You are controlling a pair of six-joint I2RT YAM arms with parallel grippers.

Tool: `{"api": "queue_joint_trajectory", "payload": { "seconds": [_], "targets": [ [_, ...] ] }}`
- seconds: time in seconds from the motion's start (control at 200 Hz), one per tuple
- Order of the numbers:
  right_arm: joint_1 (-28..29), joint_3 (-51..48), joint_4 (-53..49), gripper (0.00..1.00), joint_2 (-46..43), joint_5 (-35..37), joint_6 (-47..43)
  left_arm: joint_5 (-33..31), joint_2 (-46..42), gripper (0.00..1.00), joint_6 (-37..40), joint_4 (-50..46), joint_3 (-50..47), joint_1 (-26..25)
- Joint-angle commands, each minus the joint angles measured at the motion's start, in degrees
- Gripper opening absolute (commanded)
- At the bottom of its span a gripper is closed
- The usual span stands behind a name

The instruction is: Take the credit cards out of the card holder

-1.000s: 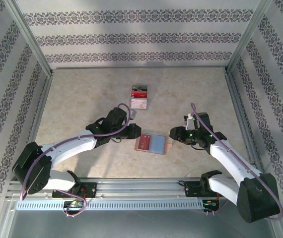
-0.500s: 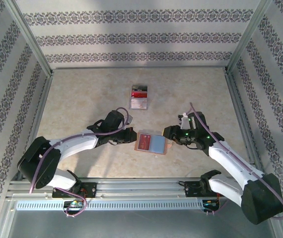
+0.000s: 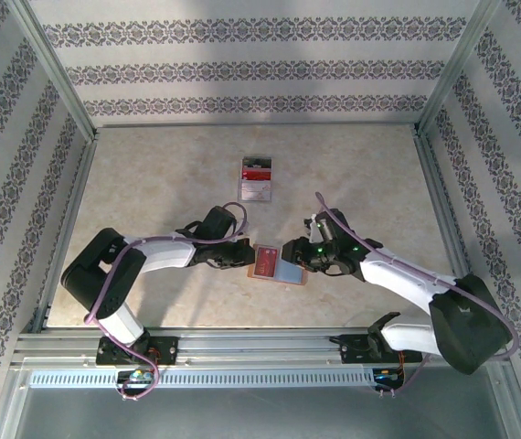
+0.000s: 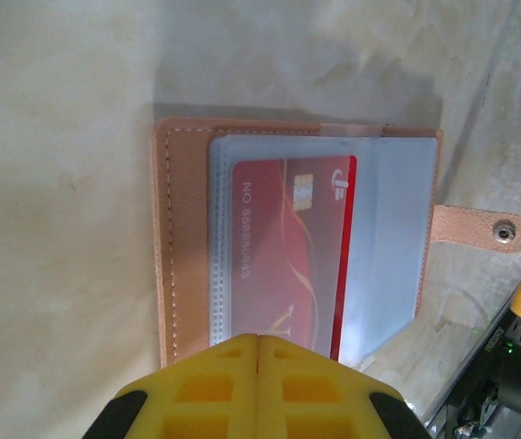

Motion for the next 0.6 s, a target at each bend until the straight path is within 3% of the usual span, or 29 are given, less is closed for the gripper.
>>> {"api": "queue_joint_trajectory", "payload": {
  "seconds": [0.0,0.595],
  "targets": [
    [1.2,1.7,2.7,0.38,2.1,2.6,1.4,1.8,1.4,0.00,-0.6,4.0,1.6,0.8],
    [5.0,2.3,7.2,0.27,11.1,5.3,3.7,0.5,5.2,0.00,0.5,4.0,1.7,1.0]
  ]
}}
